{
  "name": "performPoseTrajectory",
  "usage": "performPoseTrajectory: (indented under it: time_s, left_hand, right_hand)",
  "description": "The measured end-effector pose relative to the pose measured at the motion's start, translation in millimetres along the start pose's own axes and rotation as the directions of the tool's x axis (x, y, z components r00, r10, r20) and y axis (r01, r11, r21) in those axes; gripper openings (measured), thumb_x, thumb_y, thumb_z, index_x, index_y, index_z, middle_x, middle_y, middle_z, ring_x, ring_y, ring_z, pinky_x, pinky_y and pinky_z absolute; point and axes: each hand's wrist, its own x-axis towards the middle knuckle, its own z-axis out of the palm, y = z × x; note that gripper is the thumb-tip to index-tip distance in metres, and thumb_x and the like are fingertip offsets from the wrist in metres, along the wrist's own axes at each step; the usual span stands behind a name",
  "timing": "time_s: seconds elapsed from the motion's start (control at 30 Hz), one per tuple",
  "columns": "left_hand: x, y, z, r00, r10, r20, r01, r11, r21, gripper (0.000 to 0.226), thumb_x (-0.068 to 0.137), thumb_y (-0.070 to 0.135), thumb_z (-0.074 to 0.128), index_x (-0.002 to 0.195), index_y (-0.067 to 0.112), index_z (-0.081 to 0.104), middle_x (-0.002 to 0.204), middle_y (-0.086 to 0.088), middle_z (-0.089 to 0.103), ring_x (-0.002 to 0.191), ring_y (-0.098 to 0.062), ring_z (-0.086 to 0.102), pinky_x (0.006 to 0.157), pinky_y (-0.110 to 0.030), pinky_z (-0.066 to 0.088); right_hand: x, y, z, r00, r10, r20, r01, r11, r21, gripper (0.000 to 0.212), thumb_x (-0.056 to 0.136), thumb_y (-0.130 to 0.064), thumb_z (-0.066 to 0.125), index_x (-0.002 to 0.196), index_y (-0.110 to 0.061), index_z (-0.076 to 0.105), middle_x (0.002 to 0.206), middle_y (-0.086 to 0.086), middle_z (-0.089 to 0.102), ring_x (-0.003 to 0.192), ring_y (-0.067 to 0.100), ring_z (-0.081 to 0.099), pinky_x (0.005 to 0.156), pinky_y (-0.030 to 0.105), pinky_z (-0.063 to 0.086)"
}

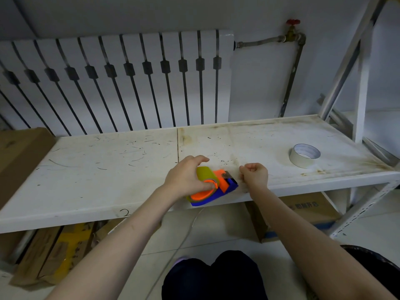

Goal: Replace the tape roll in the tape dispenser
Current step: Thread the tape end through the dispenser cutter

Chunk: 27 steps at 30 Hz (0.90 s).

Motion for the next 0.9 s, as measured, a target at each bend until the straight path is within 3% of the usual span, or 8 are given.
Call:
performPoseTrajectory:
  time_s: [0.27,0.47,0.73,0.9]
  left_hand:
    - [8,6,9,0.998,-0.042,-0.036,0.045,0.994,0.097,0.056,0.069,0.048,0.072,0.12,0.03,0.056,0.125,0.002,0.058,0.113,-0.023,0.054,0.086,-0.038,0.052]
    - [12,3,-2,0.999,-0.045,-0.003,0.045,0.988,0.146,0.054,0.069,0.04,0.076,0.12,0.033,0.059,0.128,0.003,0.055,0.12,-0.023,0.051,0.093,-0.038,0.048]
    - [16,-8,-27,0.988,-0.088,0.129,0.028,0.912,0.409,0.053,0.08,0.031,0.068,0.13,0.035,0.051,0.139,0.002,0.049,0.129,-0.024,0.044,0.099,-0.041,0.04]
    - [14,13,-12,0.983,0.02,0.184,-0.105,0.879,0.465,0.071,0.074,0.009,0.054,0.141,0.03,0.038,0.144,0.0,0.043,0.138,-0.024,0.033,0.115,-0.056,0.014]
  right_hand:
    - [4,2,1,1.0,-0.023,0.012,0.023,0.998,-0.05,0.013,0.087,-0.013,0.062,0.1,-0.009,0.058,0.092,0.008,0.063,0.066,0.011,0.057,0.06,0.023,0.046]
    - [2,3,-2,0.998,-0.062,0.03,0.064,0.994,-0.091,0.011,0.086,-0.017,0.065,0.093,-0.012,0.058,0.09,0.005,0.061,0.085,0.022,0.059,0.077,0.033,0.051]
    - [-18,10,-6,0.996,-0.047,0.076,0.047,0.999,-0.002,0.012,0.085,-0.016,0.066,0.091,-0.007,0.059,0.073,0.001,0.057,0.066,0.017,0.056,0.076,0.037,0.055]
    - [-26,10,-6,0.996,-0.006,0.084,0.002,0.998,0.058,0.013,0.086,-0.011,0.066,0.094,-0.003,0.059,0.071,0.001,0.055,0.058,0.013,0.055,0.074,0.037,0.057]
